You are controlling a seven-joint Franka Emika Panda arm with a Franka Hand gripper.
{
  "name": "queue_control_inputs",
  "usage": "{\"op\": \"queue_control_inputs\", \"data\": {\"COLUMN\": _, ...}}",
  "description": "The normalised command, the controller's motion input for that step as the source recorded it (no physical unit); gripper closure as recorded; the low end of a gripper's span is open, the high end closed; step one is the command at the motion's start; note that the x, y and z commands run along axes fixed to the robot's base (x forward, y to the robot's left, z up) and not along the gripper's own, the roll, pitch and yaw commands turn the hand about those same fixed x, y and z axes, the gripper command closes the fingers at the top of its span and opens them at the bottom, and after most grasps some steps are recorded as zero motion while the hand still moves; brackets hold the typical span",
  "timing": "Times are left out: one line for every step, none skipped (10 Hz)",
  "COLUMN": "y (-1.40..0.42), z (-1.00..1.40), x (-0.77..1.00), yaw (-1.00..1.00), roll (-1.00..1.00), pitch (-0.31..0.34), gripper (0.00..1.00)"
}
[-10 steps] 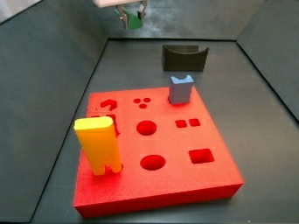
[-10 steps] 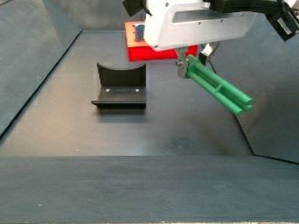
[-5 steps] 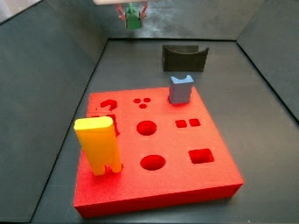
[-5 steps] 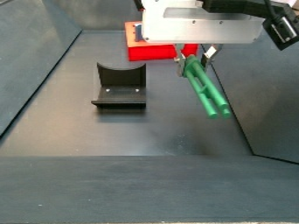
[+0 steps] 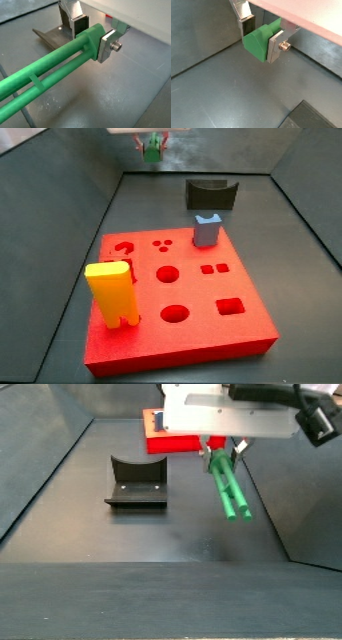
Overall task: Pick up the 3 prong object. Move up. Rotate the 3 prong object. Place the 3 prong object on the fixture. Regrasp the 3 prong object. Move to above the board. Insert the 3 prong object.
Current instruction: Rotate the 3 prong object.
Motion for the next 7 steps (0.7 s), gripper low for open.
{"op": "queue_control_inputs", "data": {"y": 0.00, "z": -1.00, "x": 0.01, "yaw": 0.03, "roll": -0.01, "pitch": -0.020, "gripper": 1.00}}
{"op": "queue_control_inputs", "data": {"y": 0.00, "z": -1.00, "x": 0.02, "yaw": 0.03, "roll": -0.03, "pitch": -0.031, "gripper": 1.00}}
{"op": "queue_control_inputs", "data": {"y": 0.00, "z": -1.00, "x": 0.03, "yaw": 0.02, "roll": -0.05, "pitch": -0.036, "gripper": 1.00}}
{"op": "queue_control_inputs", "data": {"y": 0.00, "z": -1.00, "x": 0.04, "yaw": 0.01, "roll": -0.07, "pitch": -0.041, "gripper": 1.00}}
{"op": "queue_control_inputs", "data": {"y": 0.01, "z": -0.98, "x": 0.05, "yaw": 0.01, "roll": -0.08, "pitch": -0.043, "gripper": 1.00}}
{"op": "queue_control_inputs", "data": {"y": 0.01, "z": -0.78, "x": 0.04, "yaw": 0.00, "roll": -0.11, "pitch": -0.047, "gripper": 1.00}}
{"op": "queue_control_inputs", "data": {"y": 0.02, "z": -0.70, "x": 0.04, "yaw": 0.00, "roll": -0.12, "pitch": -0.053, "gripper": 1.00}}
